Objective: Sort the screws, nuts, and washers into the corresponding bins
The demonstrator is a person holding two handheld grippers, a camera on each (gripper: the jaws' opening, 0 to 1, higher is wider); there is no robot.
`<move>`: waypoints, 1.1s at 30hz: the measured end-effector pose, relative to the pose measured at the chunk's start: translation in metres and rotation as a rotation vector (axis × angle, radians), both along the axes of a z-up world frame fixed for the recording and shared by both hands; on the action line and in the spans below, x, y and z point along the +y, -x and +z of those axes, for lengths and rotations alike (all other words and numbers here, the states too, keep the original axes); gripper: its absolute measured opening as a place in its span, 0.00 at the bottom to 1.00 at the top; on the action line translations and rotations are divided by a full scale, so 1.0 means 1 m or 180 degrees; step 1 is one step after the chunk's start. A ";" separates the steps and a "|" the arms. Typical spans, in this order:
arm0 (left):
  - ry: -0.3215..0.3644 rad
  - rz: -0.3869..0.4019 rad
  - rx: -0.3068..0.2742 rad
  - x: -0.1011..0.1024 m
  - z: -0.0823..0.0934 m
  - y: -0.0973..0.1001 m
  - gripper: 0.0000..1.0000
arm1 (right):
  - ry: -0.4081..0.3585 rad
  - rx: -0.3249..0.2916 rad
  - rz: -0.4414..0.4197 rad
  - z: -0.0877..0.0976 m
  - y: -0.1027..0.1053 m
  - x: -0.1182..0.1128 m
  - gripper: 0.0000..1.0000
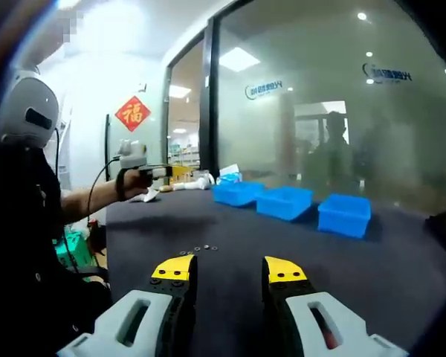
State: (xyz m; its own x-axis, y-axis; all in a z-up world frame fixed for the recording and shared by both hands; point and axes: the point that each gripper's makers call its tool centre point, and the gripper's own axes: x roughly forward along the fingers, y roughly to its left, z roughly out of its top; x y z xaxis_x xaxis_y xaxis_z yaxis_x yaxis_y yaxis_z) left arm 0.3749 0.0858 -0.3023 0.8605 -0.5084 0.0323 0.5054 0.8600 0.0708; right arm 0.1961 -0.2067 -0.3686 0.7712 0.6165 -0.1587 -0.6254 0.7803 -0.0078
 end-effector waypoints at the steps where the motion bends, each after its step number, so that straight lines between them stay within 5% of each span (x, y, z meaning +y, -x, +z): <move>1: -0.0022 0.0036 -0.0005 0.001 0.001 -0.010 0.03 | -0.0001 0.0002 0.0000 0.000 0.000 0.000 0.31; 9: -0.0062 0.0248 0.0242 -0.004 -0.010 -0.093 0.03 | -0.0002 0.0030 -0.0028 -0.003 0.000 0.000 0.31; 18: -0.0250 0.0433 0.0474 -0.014 -0.018 -0.147 0.03 | 0.0012 0.0061 -0.0031 -0.005 0.001 0.001 0.31; 28: -0.0238 0.0428 0.0615 -0.016 -0.033 -0.156 0.06 | 0.0016 0.0061 -0.0045 -0.005 0.001 -0.002 0.31; 33: -0.0213 0.0347 0.0641 -0.022 -0.038 -0.155 0.35 | 0.0015 0.0055 -0.0057 -0.004 0.002 -0.005 0.31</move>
State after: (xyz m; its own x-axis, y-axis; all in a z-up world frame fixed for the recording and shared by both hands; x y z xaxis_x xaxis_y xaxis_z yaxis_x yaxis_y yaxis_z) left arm 0.5295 0.0639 -0.3404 0.8961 -0.4073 -0.1762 0.4195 0.9070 0.0367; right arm 0.1945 -0.2115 -0.3723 0.7793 0.6018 -0.1749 -0.6114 0.7914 -0.0010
